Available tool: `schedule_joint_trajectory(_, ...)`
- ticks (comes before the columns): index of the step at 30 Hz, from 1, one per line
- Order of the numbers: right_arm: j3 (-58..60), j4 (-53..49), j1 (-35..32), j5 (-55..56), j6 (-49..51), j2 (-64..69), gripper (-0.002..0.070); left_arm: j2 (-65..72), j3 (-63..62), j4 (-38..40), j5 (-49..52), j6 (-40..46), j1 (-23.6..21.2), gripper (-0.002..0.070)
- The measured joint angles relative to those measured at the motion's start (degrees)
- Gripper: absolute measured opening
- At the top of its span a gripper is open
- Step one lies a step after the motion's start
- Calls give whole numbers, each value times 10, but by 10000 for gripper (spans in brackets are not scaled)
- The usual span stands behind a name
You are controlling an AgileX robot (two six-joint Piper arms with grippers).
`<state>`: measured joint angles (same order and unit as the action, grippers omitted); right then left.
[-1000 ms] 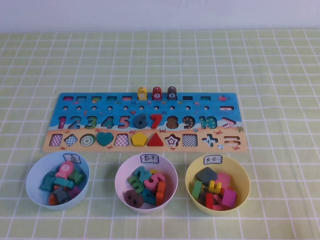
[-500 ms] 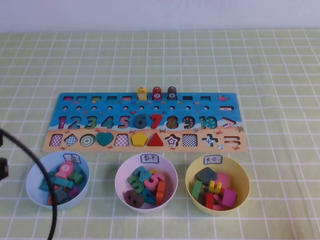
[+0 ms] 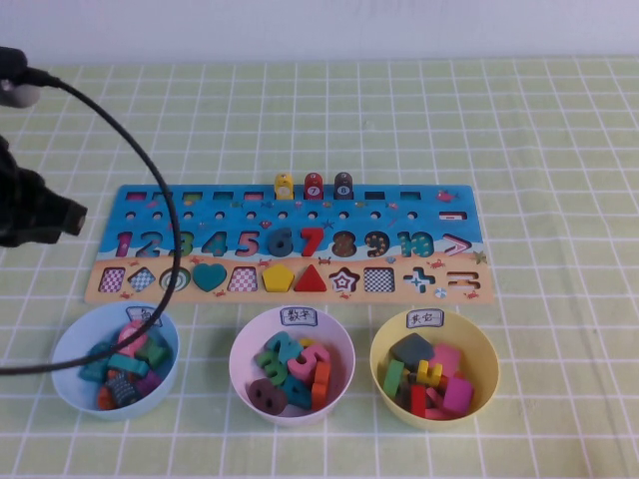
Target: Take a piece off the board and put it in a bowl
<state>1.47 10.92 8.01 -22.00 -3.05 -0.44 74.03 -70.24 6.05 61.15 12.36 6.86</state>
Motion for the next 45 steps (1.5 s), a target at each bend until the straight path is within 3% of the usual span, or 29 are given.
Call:
schedule_joint_trajectory(9, 0, 0, 0, 0, 0, 0, -17, 133, -138, -10, 86, 0, 6, -5)
schedule_joint_trajectory(21, 0, 0, 0, 0, 0, 0, -17, 260, -231, -111, 94, -20, 135, -5)
schedule_joint_trajectory(27, 0, 0, 0, 0, 0, 0, -17, 322, -266, -113, 94, -47, 165, 1)
schedule_joint_trajectory(31, 0, 0, 0, 0, 0, 0, -17, 352, -273, -114, 93, -65, 166, 90)
schedule_joint_trajectory(37, 0, 0, 0, 0, 0, 0, -17, 386, -273, -115, 93, -138, 166, 421)
schedule_joint_trajectory(40, 0, 0, 0, 0, 0, 0, -17, 403, -273, -115, 93, -160, 166, 480)
schedule_joint_trajectory(45, 0, 0, 0, 0, 0, 0, -17, 434, -273, -116, 90, -171, 166, 501)
